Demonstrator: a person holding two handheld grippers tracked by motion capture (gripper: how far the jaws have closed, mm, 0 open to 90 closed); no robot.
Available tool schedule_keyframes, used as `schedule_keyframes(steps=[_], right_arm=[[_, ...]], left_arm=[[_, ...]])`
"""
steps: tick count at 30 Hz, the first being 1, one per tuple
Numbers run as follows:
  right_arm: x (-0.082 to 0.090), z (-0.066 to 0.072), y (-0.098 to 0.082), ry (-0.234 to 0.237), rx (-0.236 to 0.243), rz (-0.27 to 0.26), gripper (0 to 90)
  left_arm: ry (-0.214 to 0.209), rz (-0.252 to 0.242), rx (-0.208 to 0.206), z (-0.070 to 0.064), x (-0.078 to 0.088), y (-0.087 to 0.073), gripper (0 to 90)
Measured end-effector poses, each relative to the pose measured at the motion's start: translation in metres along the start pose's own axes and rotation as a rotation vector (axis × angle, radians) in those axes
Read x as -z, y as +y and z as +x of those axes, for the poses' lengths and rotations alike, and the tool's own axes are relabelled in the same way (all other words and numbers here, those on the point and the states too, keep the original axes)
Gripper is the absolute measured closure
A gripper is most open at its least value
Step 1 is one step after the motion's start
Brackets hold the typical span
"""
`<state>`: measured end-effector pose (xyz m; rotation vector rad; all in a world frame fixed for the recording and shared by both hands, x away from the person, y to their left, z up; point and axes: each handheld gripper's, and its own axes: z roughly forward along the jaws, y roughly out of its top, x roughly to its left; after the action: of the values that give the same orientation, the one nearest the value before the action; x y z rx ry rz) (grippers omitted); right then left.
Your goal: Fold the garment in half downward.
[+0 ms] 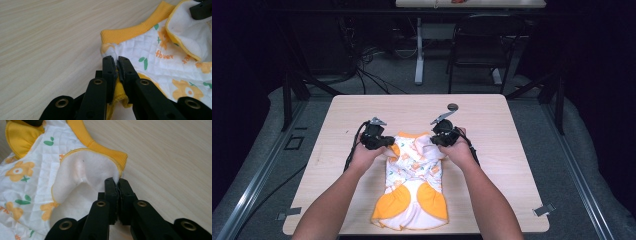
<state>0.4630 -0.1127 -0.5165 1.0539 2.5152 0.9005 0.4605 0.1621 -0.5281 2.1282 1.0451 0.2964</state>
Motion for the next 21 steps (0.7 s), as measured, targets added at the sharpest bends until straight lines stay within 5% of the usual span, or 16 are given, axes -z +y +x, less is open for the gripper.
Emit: schedule_keyframes(steps=[21], right_arm=[[0.043,0.005,0.029,-0.076,0.076,-0.110,87.2]], left_arm=[[0.036,-0.114,-0.052,-0.002,0.041,0.032,84.6]])
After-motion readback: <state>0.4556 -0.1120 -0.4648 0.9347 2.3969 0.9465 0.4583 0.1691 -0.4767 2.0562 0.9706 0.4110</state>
